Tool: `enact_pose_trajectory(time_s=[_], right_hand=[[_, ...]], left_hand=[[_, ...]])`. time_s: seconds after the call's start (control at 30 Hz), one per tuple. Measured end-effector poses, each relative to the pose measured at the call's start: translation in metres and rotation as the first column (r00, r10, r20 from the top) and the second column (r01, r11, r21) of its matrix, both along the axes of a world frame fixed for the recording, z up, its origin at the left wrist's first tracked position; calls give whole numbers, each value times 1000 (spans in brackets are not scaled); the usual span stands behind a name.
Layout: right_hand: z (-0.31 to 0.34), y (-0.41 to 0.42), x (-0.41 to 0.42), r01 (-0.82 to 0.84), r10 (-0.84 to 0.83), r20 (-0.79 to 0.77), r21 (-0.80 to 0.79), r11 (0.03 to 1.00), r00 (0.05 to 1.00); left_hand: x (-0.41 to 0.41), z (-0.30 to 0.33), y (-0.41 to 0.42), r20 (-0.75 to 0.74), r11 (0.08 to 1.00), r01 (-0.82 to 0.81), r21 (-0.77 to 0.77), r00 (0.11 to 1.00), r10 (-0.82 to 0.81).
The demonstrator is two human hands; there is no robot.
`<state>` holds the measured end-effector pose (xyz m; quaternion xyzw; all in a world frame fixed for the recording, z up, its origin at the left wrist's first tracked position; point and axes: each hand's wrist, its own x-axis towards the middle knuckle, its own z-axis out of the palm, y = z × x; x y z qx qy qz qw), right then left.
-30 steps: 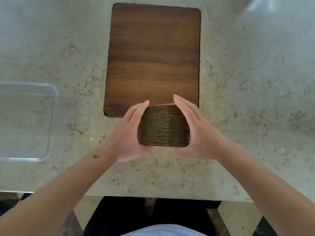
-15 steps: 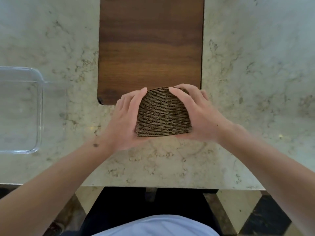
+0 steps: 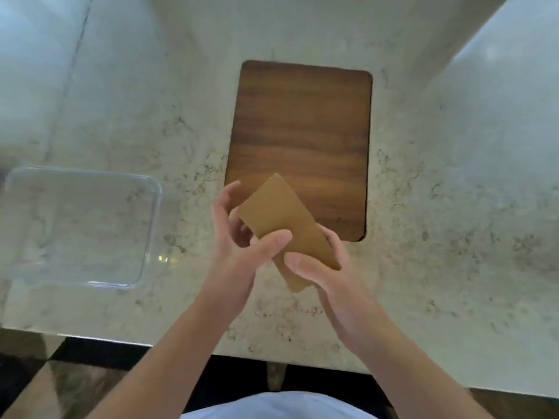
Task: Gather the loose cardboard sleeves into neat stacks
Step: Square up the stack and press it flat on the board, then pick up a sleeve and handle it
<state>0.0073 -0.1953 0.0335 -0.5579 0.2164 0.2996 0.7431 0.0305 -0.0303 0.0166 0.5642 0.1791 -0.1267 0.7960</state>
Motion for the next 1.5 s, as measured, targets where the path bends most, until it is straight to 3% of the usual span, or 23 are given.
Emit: enact_pose_trajectory(time_s=[0.1, 0.27, 0.37, 0.5, 0.6, 0.73, 0.97, 1.2, 1.5], right_hand=[[11, 33, -6, 51, -52, -28, -19, 999, 998], [50, 105, 4, -194, 195, 5, -18, 981, 981], [64, 156, 23, -413, 414, 9, -54, 909, 910], [59, 229, 58, -516, 515, -34, -46, 855, 857], [54, 269, 77, -505, 505, -64, 18, 863, 861], [35, 306, 87, -476, 480, -98, 57, 877, 872], [-1, 353, 84, -322, 311, -278, 5, 947, 909], [-23, 394, 81, -176, 167, -342, 4, 984, 925], [-24, 397, 74, -195, 185, -307, -3, 981, 934]], left_hand=[[0, 19, 15, -40, 996, -46, -82, 998, 43], [-7, 65, 98, -23, 983, -184, -13, 983, 183], [-17, 86, 163, -50, 980, -194, 34, 979, 196], [-15, 90, 235, -105, 967, -232, 103, 964, 242], [-2, 78, 265, -164, 965, -206, 161, 959, 232], [16, 60, 285, -265, 984, -130, 125, 951, 159], [29, 17, 309, -407, 981, -8, 192, 909, 88], [47, 3, 341, -431, 961, 93, 259, 902, 29], [58, 8, 354, -459, 915, 241, 325, 886, -70]])
